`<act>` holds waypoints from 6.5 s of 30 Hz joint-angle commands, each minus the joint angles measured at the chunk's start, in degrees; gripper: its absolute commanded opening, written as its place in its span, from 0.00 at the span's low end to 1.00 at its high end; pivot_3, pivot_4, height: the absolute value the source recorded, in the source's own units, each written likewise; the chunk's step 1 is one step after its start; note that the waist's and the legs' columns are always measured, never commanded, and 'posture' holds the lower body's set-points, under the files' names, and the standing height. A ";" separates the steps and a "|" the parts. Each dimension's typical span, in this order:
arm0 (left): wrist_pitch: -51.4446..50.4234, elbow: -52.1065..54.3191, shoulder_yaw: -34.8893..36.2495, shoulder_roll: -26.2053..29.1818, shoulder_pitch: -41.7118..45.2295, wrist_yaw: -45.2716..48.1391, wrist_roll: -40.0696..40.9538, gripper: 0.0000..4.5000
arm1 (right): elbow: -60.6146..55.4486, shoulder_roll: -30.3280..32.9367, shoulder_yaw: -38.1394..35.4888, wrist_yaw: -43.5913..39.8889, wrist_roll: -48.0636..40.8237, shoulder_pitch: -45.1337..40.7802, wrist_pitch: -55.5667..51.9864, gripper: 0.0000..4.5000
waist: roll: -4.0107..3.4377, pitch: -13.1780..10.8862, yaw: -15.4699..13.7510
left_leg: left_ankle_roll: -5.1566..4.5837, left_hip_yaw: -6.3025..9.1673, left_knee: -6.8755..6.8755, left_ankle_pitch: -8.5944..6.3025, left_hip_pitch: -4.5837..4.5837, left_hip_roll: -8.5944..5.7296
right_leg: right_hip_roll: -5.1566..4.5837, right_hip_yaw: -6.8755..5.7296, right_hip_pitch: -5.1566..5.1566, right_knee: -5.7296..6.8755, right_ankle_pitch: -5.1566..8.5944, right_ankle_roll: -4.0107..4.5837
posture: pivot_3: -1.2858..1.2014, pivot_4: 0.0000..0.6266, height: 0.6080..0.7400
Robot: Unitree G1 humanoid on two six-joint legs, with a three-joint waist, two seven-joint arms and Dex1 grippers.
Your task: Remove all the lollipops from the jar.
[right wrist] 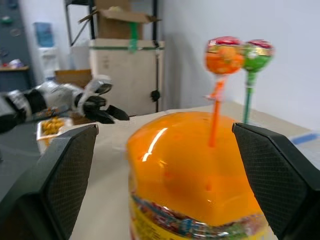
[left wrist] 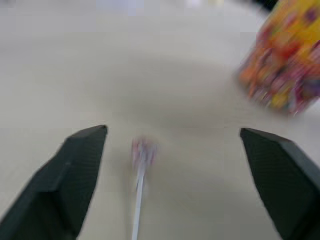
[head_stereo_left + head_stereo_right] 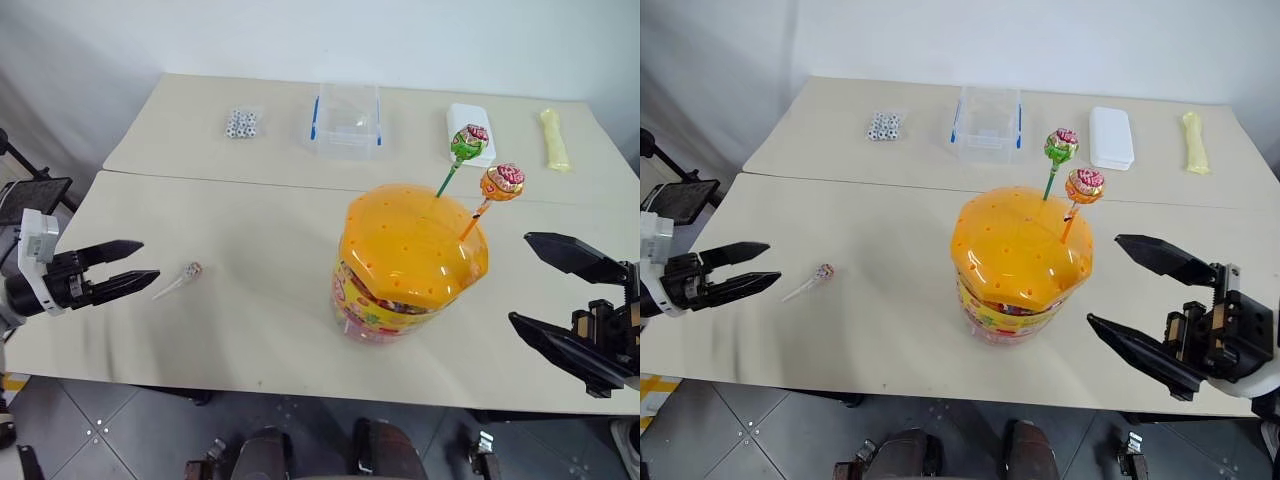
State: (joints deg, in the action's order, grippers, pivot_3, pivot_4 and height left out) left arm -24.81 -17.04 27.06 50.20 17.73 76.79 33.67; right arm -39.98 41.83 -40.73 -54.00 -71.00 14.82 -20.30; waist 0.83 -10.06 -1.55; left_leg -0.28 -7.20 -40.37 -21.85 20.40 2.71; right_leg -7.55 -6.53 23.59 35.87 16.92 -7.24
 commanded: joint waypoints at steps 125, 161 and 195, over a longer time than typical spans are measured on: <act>-6.85 22.32 -11.40 -16.77 14.86 -7.71 21.92 1.00 | 19.74 17.73 -0.04 1.08 6.34 -22.56 -25.36 0.82 | -0.28 0.07 0.26 | -0.06 0.19 0.07 0.01 0.02 0.01 | 0.14 0.26 -0.09 -0.46 -0.04 -0.08 | 0.52 0.24 1.00; -4.54 22.72 -13.71 -20.65 18.16 -8.22 20.25 1.00 | 19.53 7.77 15.87 14.64 -4.26 -48.50 -28.26 0.00 | -0.25 0.06 0.26 | -0.02 0.18 -0.04 0.00 0.27 0.00 | 0.11 -0.09 -0.02 -0.39 -0.04 -0.08 | 0.52 0.24 1.00; 11.85 13.10 -21.46 -11.40 13.02 -4.63 -5.90 1.00 | 36.63 21.67 3.87 0.47 40.30 -5.96 -16.59 0.67 | -0.59 -0.01 0.09 | -0.07 0.22 -0.49 0.02 0.78 0.00 | 0.10 -0.21 0.11 -0.56 -0.05 -0.10 | 0.52 0.24 1.00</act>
State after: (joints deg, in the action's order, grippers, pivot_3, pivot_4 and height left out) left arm -14.70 -4.02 4.16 38.45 30.80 73.41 28.57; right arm -0.69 62.78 -31.18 -48.48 -30.24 8.62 -42.60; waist 0.24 -10.08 -1.46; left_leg -0.35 -6.99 -40.85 -21.82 21.18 2.71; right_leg -7.44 -6.74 23.70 35.30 16.87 -7.34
